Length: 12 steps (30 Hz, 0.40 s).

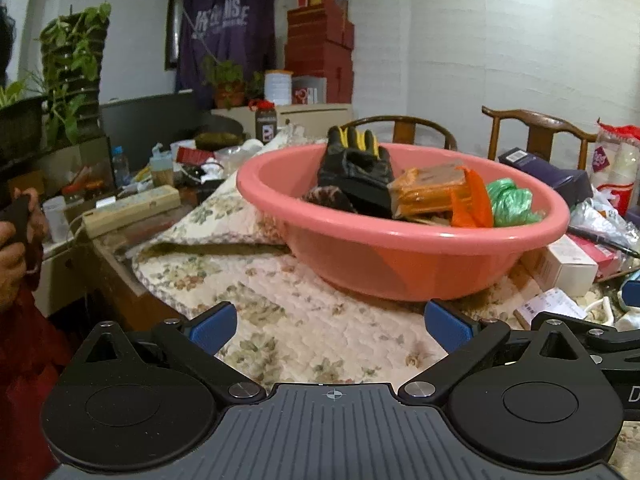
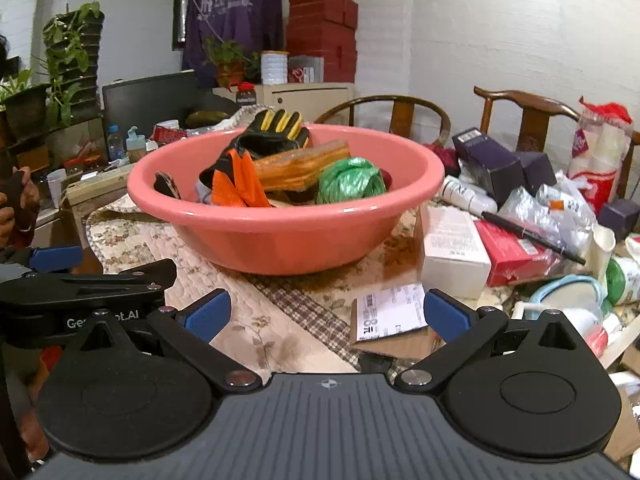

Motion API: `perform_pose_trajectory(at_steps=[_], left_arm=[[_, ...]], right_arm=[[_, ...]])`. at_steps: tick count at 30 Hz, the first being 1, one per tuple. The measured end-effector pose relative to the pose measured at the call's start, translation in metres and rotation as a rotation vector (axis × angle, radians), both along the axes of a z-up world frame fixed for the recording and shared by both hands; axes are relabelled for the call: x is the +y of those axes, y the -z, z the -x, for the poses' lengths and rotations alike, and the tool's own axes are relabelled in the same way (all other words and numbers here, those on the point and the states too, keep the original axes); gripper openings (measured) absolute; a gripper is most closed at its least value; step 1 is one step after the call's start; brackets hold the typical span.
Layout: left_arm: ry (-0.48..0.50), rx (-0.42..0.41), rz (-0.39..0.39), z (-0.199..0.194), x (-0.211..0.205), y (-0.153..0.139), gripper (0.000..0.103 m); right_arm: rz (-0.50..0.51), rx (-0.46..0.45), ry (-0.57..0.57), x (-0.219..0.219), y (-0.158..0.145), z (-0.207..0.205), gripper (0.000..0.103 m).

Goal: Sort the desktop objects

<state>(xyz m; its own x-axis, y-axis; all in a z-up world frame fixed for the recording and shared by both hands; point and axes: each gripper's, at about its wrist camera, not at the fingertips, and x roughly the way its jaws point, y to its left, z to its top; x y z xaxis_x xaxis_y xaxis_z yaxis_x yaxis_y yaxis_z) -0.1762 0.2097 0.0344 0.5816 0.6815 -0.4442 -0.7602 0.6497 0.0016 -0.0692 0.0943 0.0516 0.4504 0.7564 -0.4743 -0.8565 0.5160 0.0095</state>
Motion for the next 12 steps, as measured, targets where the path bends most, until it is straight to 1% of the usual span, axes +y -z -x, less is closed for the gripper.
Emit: perform_pose_trajectory(at_steps=[12], left_arm=[[0.001,0.003,0.015,-0.0073,0.0025,0.0080,0.103]], right_arm=[[0.008,-0.016,0.028,0.0026,0.0089,-0.0037,0.102]])
